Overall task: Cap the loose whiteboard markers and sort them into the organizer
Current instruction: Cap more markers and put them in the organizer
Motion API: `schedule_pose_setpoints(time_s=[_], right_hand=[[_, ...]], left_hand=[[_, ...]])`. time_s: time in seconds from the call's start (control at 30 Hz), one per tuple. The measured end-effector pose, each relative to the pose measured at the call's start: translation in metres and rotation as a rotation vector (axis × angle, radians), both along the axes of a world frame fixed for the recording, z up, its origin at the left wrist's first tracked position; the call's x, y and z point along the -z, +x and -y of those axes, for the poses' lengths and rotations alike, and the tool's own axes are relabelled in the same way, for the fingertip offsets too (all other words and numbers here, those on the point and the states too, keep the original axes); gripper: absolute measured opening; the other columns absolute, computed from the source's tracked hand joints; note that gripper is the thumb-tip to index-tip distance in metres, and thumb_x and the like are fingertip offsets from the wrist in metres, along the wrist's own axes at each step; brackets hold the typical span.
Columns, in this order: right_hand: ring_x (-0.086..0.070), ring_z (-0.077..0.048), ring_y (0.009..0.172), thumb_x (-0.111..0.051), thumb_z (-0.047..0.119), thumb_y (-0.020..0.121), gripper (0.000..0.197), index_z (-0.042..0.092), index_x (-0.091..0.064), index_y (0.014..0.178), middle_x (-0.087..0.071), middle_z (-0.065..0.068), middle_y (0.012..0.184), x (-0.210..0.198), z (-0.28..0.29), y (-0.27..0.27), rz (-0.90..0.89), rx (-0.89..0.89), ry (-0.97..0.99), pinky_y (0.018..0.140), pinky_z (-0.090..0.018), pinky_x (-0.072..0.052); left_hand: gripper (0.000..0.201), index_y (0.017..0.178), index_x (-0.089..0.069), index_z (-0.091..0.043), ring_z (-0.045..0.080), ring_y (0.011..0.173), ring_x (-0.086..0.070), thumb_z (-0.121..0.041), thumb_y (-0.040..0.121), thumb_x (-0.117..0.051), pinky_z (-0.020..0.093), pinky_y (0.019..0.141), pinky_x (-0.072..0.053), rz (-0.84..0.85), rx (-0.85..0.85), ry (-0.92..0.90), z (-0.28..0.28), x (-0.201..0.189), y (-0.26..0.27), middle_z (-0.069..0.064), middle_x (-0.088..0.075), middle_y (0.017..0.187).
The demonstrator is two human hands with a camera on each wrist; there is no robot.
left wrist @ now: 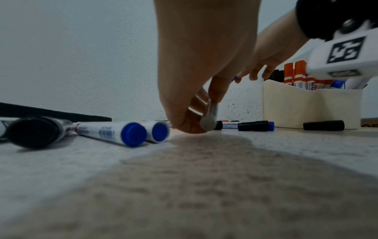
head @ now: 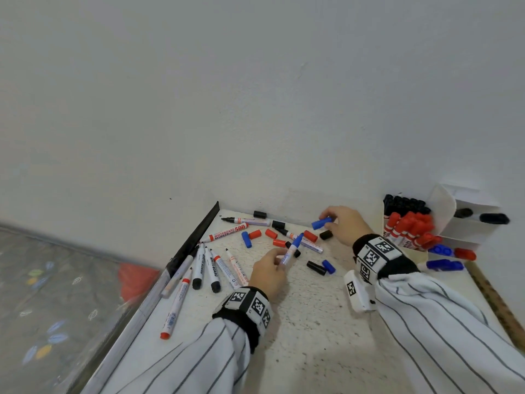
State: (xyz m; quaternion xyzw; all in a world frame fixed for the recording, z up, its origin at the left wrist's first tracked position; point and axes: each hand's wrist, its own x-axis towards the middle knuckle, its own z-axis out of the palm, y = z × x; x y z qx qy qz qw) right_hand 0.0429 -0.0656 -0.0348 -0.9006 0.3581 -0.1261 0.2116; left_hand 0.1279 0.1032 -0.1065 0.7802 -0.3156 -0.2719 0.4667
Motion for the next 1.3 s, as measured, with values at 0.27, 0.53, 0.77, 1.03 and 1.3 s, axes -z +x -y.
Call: schedule_pose_setpoints(time_s=[0.27, 0.53, 0.77, 1.03, 1.3], right_hand=[[-0.054, -0.019, 0.105, -0.056, 0.002, 0.086, 0.022, 0.016, -0.066, 0.101, -0.061, -0.003, 0.110, -0.008, -0.026, -0.048, -0.055, -0.154, -0.010, 0.094, -0.028, -0.040], [-0.054, -0.016, 0.103, -0.055, 0.003, 0.088, 0.022, 0.019, -0.065, 0.098, -0.061, 0.002, 0.109, -0.008, -0.053, -0.071, 0.085, -0.071, 0.005, 0.093, -0.027, -0.039], [-0.054, -0.012, 0.083, -0.054, 0.018, 0.091, 0.008, 0.020, -0.060, 0.097, -0.059, 0.002, 0.090, 0.001, -0.078, -0.077, 0.067, -0.119, 0.120, 0.073, -0.019, -0.041], [-0.036, -0.014, 0.056, -0.031, 0.038, 0.100, 0.047, 0.010, -0.048, 0.066, -0.039, -0.001, 0.060, 0.003, -0.109, -0.069, 0.126, -0.014, 0.201, 0.056, -0.026, -0.028], [-0.031, -0.012, 0.053, -0.033, 0.029, 0.100, 0.043, 0.016, -0.041, 0.060, -0.034, 0.000, 0.057, 0.009, -0.124, -0.067, 0.281, -0.035, 0.260, 0.053, -0.026, -0.026]], left_hand=[[0.034, 0.124, -0.055, -0.021, 0.011, 0.100, -0.054, -0.006, 0.094, -0.046, 0.020, 0.086, -0.040, 0.154, 0.191, 0.014, -0.013, -0.009, -0.020, 0.002, -0.060, 0.119], [0.034, 0.124, -0.056, -0.018, 0.009, 0.100, -0.052, -0.005, 0.094, -0.046, 0.018, 0.089, -0.039, 0.225, 0.149, -0.061, -0.035, -0.019, -0.029, 0.004, -0.060, 0.119], [0.032, 0.122, -0.057, -0.019, 0.007, 0.087, -0.051, -0.008, 0.096, -0.042, 0.010, 0.071, -0.038, 0.233, 0.186, -0.054, -0.051, -0.027, -0.035, 0.004, -0.061, 0.113], [0.024, 0.114, -0.062, -0.019, 0.003, 0.073, -0.050, -0.022, 0.090, -0.058, 0.011, 0.063, -0.038, 0.208, 0.250, -0.081, -0.072, -0.041, -0.040, -0.005, -0.060, 0.089], [0.022, 0.095, -0.063, -0.022, 0.004, 0.039, -0.028, -0.034, 0.096, -0.046, 0.016, 0.037, -0.023, -0.178, 0.366, -0.003, -0.089, -0.056, -0.039, -0.006, -0.044, 0.061]])
